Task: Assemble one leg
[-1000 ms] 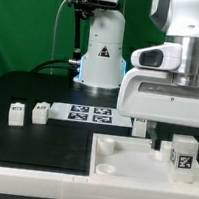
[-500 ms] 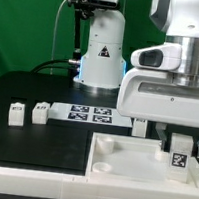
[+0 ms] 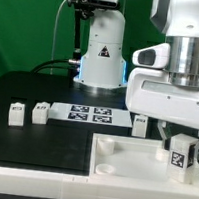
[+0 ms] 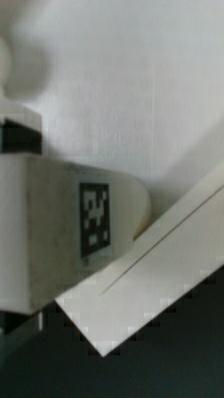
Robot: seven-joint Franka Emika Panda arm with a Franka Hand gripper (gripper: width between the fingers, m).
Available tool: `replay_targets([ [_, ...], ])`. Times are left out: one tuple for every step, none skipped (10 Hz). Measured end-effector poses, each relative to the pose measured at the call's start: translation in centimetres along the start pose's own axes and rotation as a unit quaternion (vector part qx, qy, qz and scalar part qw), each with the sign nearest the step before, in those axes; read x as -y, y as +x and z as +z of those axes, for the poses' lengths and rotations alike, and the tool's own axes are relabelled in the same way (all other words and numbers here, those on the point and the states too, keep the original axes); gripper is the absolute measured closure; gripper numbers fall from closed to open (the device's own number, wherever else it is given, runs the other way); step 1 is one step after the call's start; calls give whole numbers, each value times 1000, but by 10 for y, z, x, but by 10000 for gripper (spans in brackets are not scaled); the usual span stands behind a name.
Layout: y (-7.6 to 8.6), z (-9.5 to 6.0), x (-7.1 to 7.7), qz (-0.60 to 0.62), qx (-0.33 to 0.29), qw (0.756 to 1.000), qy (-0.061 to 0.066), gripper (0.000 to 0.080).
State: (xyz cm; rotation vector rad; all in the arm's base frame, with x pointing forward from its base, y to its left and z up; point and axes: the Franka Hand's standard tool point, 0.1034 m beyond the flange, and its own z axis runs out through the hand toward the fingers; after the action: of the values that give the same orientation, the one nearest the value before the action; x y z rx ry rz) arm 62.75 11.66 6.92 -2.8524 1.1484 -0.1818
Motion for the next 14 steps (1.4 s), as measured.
replay_targets([
  [0, 0, -1, 94, 2, 996, 0, 509],
  [0, 0, -2, 176, 5, 984, 1, 509],
  [-1, 0, -2, 267, 6, 964, 0, 509],
  [-2, 0, -2, 337, 5, 942, -2, 508],
  [-3, 0, -2, 383, 7, 924, -4, 508],
  [-3, 0, -3, 422, 9, 906, -4, 508],
  [-2, 0, -3, 463, 12, 887, -3, 508],
  [-2, 0, -3, 480, 11, 877, -3, 508],
  [-2, 0, -3, 467, 12, 884, -3, 508],
  [-2, 0, -3, 451, 12, 892, -3, 320],
  [-3, 0, -3, 451, 12, 893, -3, 207],
  [-3, 0, -3, 404, 10, 915, -3, 168],
  [-3, 1, -2, 344, 11, 939, -2, 168],
  [-4, 1, -2, 318, 11, 948, -2, 153],
])
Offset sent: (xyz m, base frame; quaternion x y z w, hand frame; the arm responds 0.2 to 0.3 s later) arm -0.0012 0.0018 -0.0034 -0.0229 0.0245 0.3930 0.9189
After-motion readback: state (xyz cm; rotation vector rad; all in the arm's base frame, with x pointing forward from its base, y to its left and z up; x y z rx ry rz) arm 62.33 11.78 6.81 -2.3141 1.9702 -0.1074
